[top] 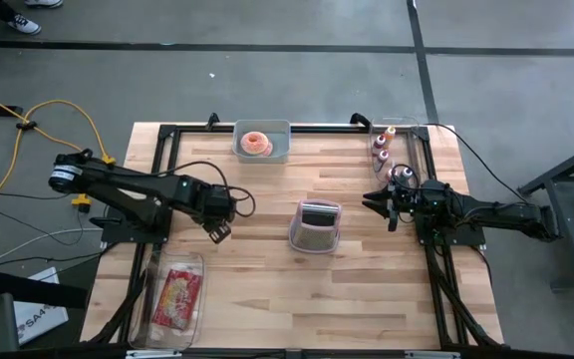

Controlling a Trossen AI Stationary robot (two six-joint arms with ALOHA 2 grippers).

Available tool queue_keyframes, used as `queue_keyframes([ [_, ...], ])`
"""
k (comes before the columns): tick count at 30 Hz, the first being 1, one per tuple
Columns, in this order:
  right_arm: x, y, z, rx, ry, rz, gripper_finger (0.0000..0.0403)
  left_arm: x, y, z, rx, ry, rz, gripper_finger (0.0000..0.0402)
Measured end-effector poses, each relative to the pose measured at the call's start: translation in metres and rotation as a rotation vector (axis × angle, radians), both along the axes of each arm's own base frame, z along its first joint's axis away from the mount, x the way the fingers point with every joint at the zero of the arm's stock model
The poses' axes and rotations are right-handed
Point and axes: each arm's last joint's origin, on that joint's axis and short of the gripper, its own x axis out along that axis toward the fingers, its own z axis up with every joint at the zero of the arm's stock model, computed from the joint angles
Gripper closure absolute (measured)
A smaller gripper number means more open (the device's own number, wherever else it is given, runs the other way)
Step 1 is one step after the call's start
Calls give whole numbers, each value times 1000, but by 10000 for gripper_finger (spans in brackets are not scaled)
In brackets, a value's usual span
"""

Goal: Pick & Place Food Item
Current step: Put the light blue donut into the gray bin

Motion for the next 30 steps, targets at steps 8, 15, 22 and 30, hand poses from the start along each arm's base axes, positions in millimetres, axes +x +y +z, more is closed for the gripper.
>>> queue_keyframes([
  [8, 0, 0, 0, 0, 0, 0, 289, 12, 30, 3, 38, -95, -43, 294],
  [15, 0, 0, 0, 0, 0, 0, 289, 21, 66, 8, 91, -216, -97, 294],
  [22, 0, 0, 0, 0, 0, 0, 289, 28, 97, 16, 212, -354, -115, 294],
  [30, 0, 0, 0, 0, 0, 0, 289, 48, 128, 15, 297, -425, -126, 294],
])
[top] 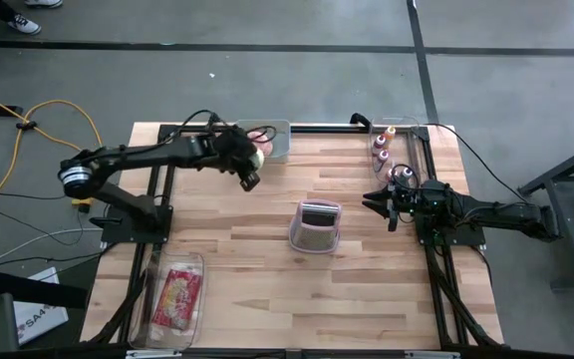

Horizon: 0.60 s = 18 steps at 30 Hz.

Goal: Pick & Place Food Item
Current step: Put the light blue donut into the gray bin

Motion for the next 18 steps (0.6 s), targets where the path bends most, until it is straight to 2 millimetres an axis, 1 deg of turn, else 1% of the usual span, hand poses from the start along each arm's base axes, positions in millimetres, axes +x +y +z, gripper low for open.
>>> queue_keyframes([
  [5, 0, 0, 0, 0, 0, 0, 289, 21, 21, 3, 8, -4, -25, 294],
  [11, 0, 0, 0, 0, 0, 0, 289, 48, 46, 10, 84, 25, -93, 294],
  [14, 0, 0, 0, 0, -1, 0, 289, 59, 58, 9, 120, 70, -137, 294],
  [18, 0, 0, 0, 0, -1, 1, 289, 69, 74, 2, 120, 190, -192, 294],
])
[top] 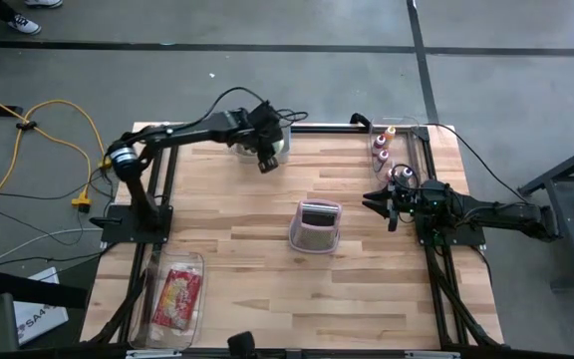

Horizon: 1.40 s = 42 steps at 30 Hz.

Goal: Pick & Place Food Item
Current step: Put the light blue donut into the gray bin

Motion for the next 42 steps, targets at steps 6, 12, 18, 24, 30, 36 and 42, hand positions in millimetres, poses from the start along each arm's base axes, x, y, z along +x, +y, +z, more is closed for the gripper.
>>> queue_keyframes([
  [6, 0, 0, 0, 0, 0, 0, 289, 11, 23, -3, 36, 96, -57, 294],
  [12, 0, 0, 0, 0, 0, 1, 289, 13, 36, 2, 70, 45, -30, 294],
  [18, 0, 0, 0, 0, 0, 2, 289, 15, 40, 4, 25, -39, -6, 294],
  [24, 0, 0, 0, 1, 0, 2, 289, 20, 41, -6, -8, -74, -34, 294],
  [30, 0, 0, 0, 0, 0, 3, 289, 15, 53, -18, -115, -158, -37, 294],
  [36, 0, 0, 0, 0, 0, 3, 289, 1, 69, -31, -188, -224, -12, 294],
  [42, 0, 0, 0, 1, 0, 3, 289, -10, 78, -46, -240, -293, -13, 294],
])
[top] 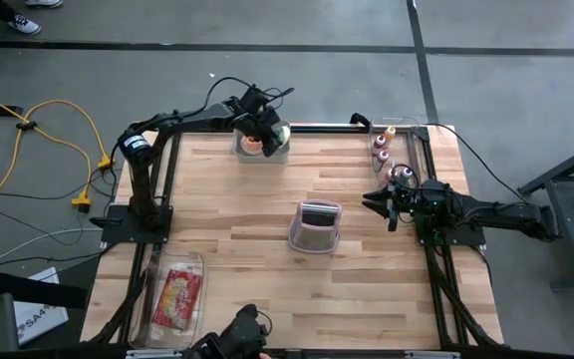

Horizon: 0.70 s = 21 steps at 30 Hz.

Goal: Pick & Place Food Item
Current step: Put the light blue donut into the gray bin

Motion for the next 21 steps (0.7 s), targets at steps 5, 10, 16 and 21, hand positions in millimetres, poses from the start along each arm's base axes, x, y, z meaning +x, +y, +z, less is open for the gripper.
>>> queue_keyframes([
  [5, 0, 0, 0, 0, 0, 0, 289, -4, 2, -3, -28, -13, -9, 294],
  [10, 0, 0, 0, 0, 0, 0, 289, -4, 4, -2, -32, -43, -42, 293],
  [16, 0, 0, 0, 0, 0, 0, 289, -7, 6, -1, -22, -42, -44, 272],
  [21, 0, 0, 0, 0, 0, 0, 289, -8, 8, -2, -27, -42, -42, 243],
])
